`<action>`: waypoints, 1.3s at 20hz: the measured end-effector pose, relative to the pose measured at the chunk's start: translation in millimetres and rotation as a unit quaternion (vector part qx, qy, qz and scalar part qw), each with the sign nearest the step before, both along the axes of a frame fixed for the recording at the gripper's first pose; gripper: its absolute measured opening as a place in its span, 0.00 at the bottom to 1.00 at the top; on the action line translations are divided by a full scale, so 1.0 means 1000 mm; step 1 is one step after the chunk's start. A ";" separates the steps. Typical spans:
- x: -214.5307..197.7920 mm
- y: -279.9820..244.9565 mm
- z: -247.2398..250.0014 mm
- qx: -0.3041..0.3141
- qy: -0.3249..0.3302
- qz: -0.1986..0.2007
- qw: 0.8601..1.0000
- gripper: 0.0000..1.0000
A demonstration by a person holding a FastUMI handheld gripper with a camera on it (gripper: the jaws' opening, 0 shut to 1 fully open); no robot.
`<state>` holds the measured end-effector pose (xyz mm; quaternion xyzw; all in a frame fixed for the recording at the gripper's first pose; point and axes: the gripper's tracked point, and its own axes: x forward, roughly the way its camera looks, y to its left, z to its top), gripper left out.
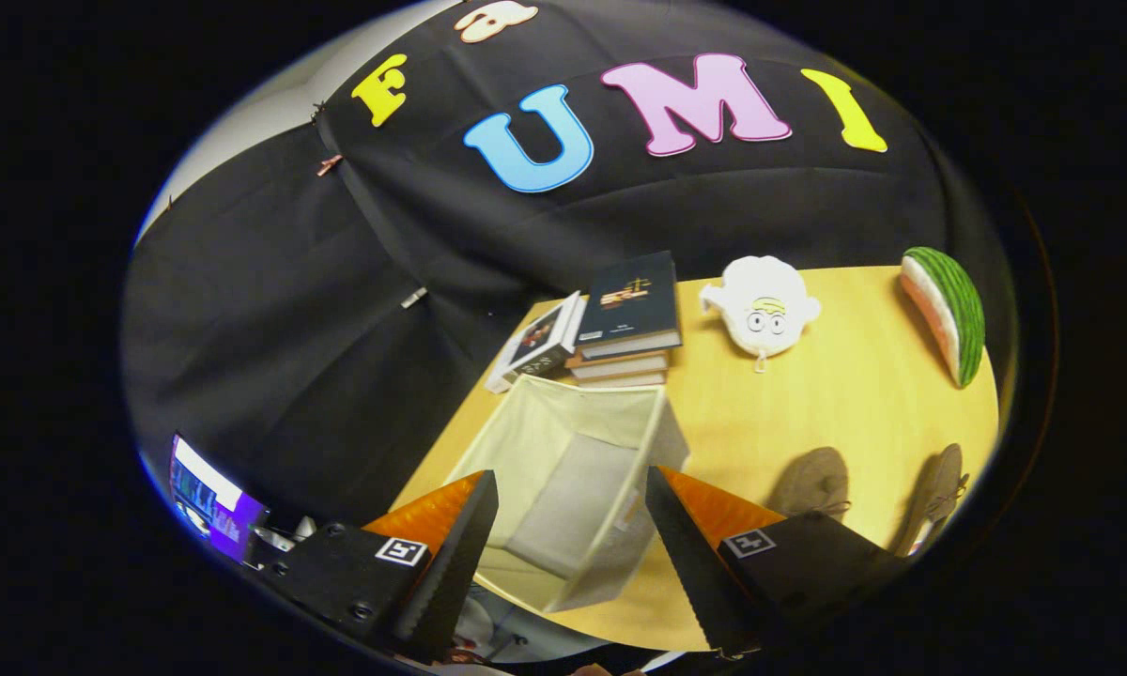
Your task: Open the storage box then place both shoes into the box .Put the left shoe in first, then the right shoe, with the right side of both shoes facing outward in a uniform manner.
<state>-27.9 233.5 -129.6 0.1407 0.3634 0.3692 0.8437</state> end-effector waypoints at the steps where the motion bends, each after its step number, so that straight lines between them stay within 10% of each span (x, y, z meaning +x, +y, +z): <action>1: 0.005 -0.013 -0.004 -0.005 -0.008 -0.017 1.000 0.98; 11: 0.005 -0.140 -0.113 -0.117 0.082 -0.137 0.980 0.98; 26: 0.043 -0.172 -0.222 -0.228 0.099 -0.115 0.962 0.99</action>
